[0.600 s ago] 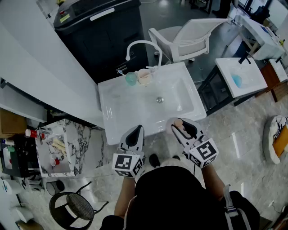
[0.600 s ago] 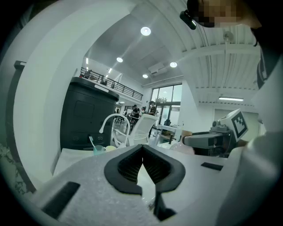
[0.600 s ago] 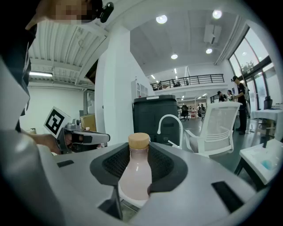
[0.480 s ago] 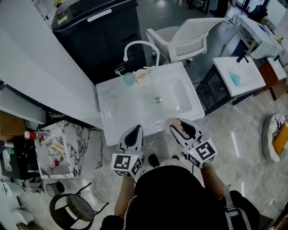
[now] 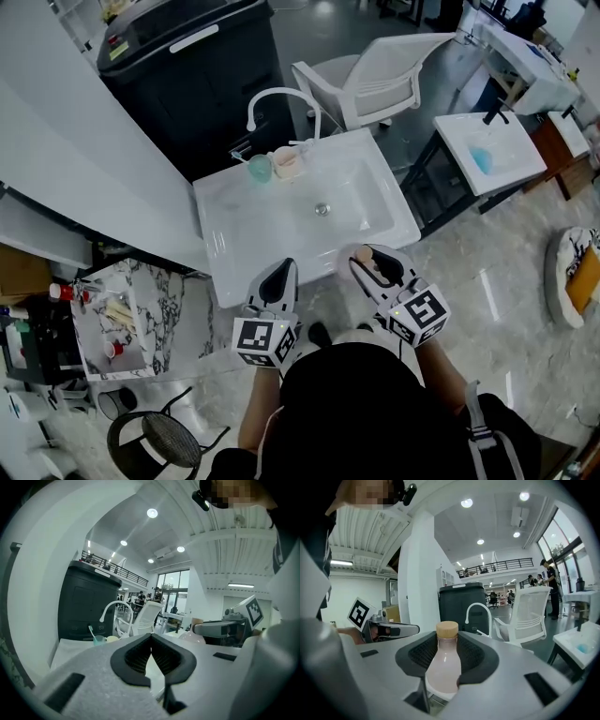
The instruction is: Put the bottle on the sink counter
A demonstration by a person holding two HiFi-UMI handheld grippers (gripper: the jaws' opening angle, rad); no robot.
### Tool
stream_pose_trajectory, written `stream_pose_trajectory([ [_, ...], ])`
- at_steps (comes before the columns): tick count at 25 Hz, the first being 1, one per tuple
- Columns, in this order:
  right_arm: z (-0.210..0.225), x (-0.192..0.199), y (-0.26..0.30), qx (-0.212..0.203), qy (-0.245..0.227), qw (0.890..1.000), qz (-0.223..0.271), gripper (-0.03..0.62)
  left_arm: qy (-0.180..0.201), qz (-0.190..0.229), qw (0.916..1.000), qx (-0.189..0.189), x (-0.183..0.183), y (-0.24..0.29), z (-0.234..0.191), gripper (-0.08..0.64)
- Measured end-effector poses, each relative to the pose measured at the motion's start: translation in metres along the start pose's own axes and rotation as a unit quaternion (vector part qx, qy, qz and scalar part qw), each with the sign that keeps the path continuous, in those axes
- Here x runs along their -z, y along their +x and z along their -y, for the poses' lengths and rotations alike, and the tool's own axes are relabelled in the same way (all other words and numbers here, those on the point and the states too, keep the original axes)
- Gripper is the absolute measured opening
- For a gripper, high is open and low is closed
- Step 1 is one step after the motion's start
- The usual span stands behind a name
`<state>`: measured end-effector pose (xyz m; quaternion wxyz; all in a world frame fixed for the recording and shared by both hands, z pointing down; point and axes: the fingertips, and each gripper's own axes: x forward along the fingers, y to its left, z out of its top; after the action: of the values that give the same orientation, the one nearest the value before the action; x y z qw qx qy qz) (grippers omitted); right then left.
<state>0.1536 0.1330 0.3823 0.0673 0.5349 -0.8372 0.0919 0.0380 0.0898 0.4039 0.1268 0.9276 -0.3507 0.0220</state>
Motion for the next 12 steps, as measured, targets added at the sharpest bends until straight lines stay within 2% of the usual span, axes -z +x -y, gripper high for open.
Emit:
stream_pose_trajectory([
  [12, 0.0009, -0.004, 0.0035, 0.008, 0.001, 1.0, -0.003, 0.132, 0.0, -0.011, 0.9998, 0.017, 0.0035, 0.0008, 0.0002, 0.018],
])
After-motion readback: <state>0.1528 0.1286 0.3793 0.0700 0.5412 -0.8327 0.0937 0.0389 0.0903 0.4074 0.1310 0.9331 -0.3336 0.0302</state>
